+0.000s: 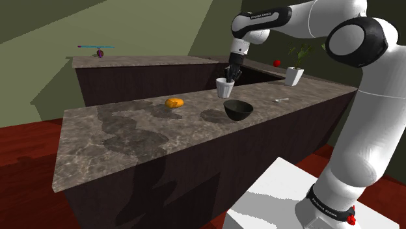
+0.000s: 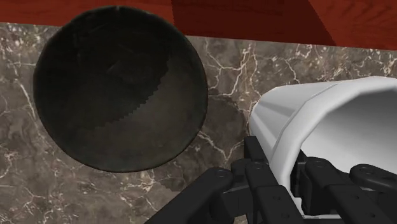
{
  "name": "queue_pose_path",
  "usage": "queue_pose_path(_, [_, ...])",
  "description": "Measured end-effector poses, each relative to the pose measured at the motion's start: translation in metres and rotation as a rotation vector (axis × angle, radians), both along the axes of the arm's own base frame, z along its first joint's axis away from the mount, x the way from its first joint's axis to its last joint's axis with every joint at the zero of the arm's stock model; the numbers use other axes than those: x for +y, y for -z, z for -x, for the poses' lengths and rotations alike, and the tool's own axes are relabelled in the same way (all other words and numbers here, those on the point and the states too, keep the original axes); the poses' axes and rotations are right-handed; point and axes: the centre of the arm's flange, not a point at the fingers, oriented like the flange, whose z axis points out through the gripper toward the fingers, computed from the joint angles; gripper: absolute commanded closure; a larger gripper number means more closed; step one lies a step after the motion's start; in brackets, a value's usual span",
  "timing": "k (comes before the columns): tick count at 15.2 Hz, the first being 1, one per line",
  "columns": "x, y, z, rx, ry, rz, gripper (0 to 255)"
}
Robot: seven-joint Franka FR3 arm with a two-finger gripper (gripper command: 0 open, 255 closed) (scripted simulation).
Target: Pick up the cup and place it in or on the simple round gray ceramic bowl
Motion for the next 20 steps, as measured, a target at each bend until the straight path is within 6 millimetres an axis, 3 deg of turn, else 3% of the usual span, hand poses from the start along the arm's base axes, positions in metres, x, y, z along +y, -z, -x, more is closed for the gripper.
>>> queue_pose_path(11, [-0.134, -0.010, 0.026, 0.000, 0.000, 0.000, 255])
queue_pose_path(20, [-0.142, 0.036, 0.028, 0.000, -0.001, -0.001, 255])
